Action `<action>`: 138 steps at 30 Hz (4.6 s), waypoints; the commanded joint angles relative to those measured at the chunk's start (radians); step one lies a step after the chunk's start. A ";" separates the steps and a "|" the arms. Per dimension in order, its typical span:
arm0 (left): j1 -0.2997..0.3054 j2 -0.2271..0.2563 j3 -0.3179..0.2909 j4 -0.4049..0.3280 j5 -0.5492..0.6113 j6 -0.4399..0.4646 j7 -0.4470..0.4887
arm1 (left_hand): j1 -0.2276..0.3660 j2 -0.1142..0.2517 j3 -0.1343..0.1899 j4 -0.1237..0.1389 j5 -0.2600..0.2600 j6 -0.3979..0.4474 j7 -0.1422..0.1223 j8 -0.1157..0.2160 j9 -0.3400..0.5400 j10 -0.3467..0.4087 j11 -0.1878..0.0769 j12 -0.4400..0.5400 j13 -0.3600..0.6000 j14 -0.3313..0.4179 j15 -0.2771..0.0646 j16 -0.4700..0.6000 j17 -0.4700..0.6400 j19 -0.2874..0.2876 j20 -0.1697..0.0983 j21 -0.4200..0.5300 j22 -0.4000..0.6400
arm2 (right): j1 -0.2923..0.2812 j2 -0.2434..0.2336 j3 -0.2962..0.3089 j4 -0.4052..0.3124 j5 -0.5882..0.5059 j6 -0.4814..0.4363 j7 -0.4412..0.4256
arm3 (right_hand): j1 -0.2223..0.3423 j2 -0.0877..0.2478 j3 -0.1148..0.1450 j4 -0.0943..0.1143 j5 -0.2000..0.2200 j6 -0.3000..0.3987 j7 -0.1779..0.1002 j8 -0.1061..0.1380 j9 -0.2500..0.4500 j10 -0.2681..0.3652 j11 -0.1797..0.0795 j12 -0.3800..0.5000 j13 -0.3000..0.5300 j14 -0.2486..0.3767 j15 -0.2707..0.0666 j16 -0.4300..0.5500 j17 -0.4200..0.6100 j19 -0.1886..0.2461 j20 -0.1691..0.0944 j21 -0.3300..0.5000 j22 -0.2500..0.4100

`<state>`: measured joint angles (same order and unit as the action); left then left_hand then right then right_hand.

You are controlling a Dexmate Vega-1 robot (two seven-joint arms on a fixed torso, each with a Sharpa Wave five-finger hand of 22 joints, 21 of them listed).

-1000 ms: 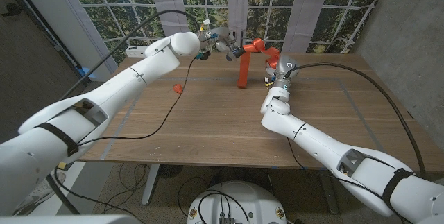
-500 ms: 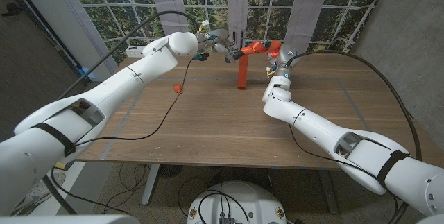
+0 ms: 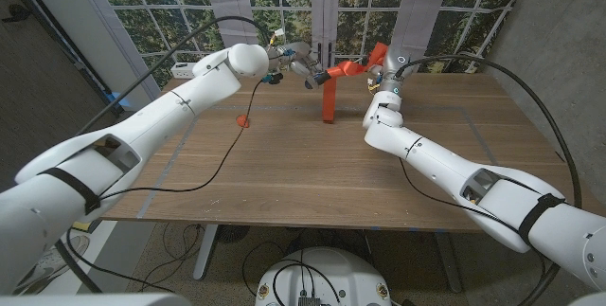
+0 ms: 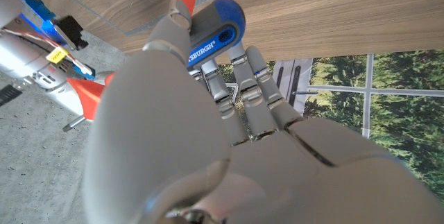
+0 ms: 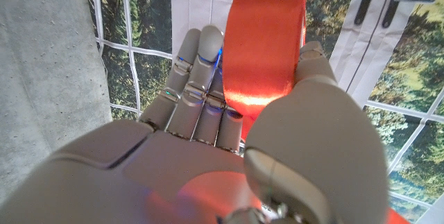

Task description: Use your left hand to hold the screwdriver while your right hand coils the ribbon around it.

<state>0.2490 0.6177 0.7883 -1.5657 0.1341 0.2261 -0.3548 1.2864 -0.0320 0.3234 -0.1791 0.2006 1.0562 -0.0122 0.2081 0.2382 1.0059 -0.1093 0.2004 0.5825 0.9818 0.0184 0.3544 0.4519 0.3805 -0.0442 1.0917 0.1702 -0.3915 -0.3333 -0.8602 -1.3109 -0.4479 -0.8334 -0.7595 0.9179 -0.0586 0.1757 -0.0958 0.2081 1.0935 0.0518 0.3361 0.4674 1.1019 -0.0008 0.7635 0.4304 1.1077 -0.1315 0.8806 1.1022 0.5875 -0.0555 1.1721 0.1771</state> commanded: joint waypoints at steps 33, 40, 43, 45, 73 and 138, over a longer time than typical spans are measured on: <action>-0.024 -0.013 0.033 0.056 0.032 -0.011 -0.032 | 0.116 0.147 0.021 0.015 -0.001 0.068 0.001 0.022 0.006 0.056 0.001 0.020 0.011 0.185 -0.256 0.021 0.304 0.006 0.004 0.005 0.006 | 0.092 -0.033 -0.061 -0.172 -0.244 0.167 0.076 | 0.231 0.223 0.001 0.007 0.002 0.012 -0.003 -0.002 0.005 0.039 -0.044 -0.002 0.279 0.035 -0.081 -0.002 0.021 -0.015 -0.036 -0.003 0.002; -0.038 -0.032 0.039 0.093 0.040 -0.014 -0.017 | 0.115 0.143 0.018 0.015 -0.002 0.080 0.009 0.024 0.004 0.066 0.003 0.020 0.009 0.196 -0.256 0.023 0.305 0.010 0.002 0.007 0.006 | 0.066 -0.042 -0.047 -0.240 -0.288 0.170 0.079 | 0.232 0.225 0.003 0.008 -0.001 0.007 -0.008 -0.006 0.004 0.030 -0.045 -0.002 0.285 0.024 -0.082 -0.012 0.017 -0.020 -0.039 -0.004 0.002; -0.042 -0.040 0.045 0.099 0.057 0.005 -0.001 | 0.116 0.142 0.018 0.014 -0.002 0.081 0.014 0.024 0.004 0.071 0.006 0.021 0.009 0.198 -0.256 0.023 0.306 0.011 0.001 0.008 0.006 | 0.050 -0.047 -0.037 -0.273 -0.306 0.169 0.077 | 0.234 0.224 0.003 0.008 -0.002 0.001 -0.008 -0.009 0.004 0.025 -0.048 -0.006 0.284 0.027 -0.083 -0.010 0.018 -0.023 -0.041 -0.003 0.002; -0.046 -0.048 0.043 0.117 0.049 0.002 0.000 | 0.116 0.140 0.017 0.014 -0.002 0.086 0.022 0.025 0.003 0.073 0.009 0.022 0.011 0.199 -0.256 0.022 0.305 0.012 0.001 0.009 0.006 | 0.036 -0.052 -0.025 -0.299 -0.311 0.176 0.071 | 0.235 0.226 0.005 0.009 -0.003 -0.004 -0.007 -0.012 0.004 0.023 -0.047 -0.008 0.282 0.021 -0.083 -0.017 0.012 -0.025 -0.042 -0.003 0.003; -0.056 -0.111 0.048 0.178 0.067 0.019 0.135 | 0.128 0.140 0.019 0.012 0.000 0.078 0.040 0.016 0.001 0.065 0.028 0.019 0.027 0.205 -0.256 0.013 0.297 0.012 0.004 0.010 0.004 | -0.278 -0.109 0.020 -0.672 -0.604 -0.020 0.127 | 0.246 0.223 0.011 0.004 -0.013 -0.005 0.014 -0.017 0.019 0.026 -0.035 -0.006 0.286 0.028 -0.082 -0.011 0.011 -0.019 -0.034 0.009 0.002; -0.010 -0.121 0.008 0.086 0.007 0.005 0.201 | 0.141 0.152 0.027 0.014 0.002 0.015 0.037 -0.006 0.009 0.024 0.033 0.003 0.041 0.177 -0.256 -0.004 0.303 -0.002 0.013 0.008 0.005 | -0.772 0.001 0.140 -0.659 -0.323 -0.094 -0.014 | 0.234 0.215 0.011 0.006 0.001 0.038 0.006 -0.015 0.020 0.056 -0.038 0.000 0.287 0.053 -0.082 0.000 0.032 0.005 -0.021 0.009 -0.001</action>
<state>0.2275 0.4856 0.8109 -1.4519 0.1704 0.2350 -0.1329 1.2864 -0.0320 0.3271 -0.1828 0.1953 1.0543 0.0045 0.2001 0.2435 1.0376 -0.0770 0.2042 0.5825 0.9904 0.0205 0.3474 0.4521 0.3804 -0.0371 1.0980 0.1701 -1.1863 -0.3413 -0.7410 -2.0650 -0.8813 -0.9231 -0.7437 0.9259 -0.0666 0.1796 -0.0921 0.2004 1.1064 0.0499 0.3157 0.4845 1.1081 -0.0054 0.7575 0.4434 1.1109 -0.1347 0.8806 1.1302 0.5844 -0.0517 1.1800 0.1771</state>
